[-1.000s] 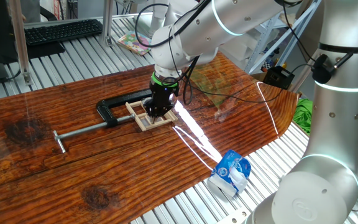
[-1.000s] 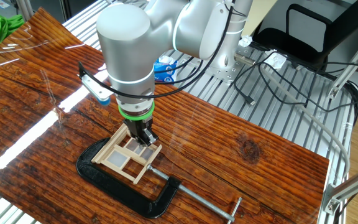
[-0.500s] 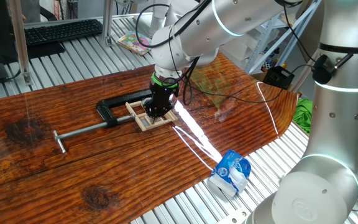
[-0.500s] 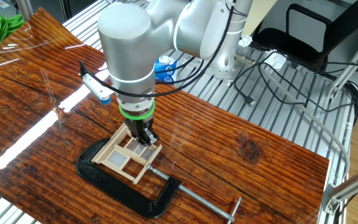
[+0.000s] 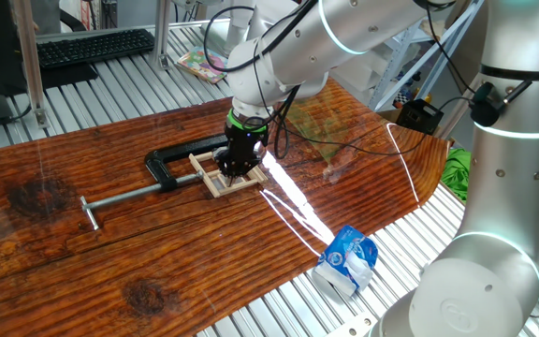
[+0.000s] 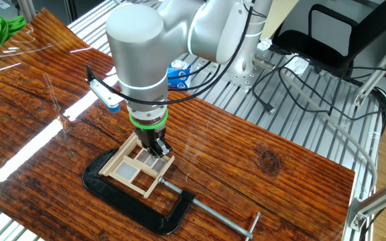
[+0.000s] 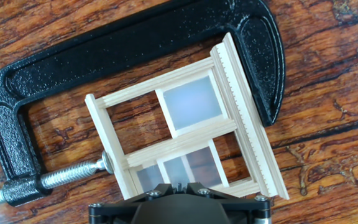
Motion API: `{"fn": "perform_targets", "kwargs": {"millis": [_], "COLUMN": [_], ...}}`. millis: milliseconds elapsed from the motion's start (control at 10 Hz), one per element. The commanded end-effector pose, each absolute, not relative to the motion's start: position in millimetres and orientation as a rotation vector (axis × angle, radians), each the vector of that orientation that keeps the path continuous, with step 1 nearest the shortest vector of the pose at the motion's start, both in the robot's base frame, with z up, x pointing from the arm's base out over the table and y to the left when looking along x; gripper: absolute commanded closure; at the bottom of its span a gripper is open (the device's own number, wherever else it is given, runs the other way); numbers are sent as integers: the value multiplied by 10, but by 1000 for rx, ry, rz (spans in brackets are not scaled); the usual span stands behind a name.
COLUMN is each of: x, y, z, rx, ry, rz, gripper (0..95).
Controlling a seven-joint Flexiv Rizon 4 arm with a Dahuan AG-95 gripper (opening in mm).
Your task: Open a sliding window
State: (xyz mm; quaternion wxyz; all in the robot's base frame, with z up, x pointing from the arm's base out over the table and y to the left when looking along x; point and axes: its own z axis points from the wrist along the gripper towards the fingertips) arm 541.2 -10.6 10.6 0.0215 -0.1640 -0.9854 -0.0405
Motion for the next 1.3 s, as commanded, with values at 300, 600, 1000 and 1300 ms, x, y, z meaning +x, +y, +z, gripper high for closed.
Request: {"fn": "perform_targets", "kwargs": {"millis": [300,600,1000,1300], "x": [5390,5386,5381,5374], "y": [-75,-65,-52,-30], "z": [101,102,101,103], "rx": [-530,-538,-552,-573], "ry": [-3048,-3046,-3045,-3041], "rz": [-126,-128,-130,-134], "gripper": [950,950,950,950]}}
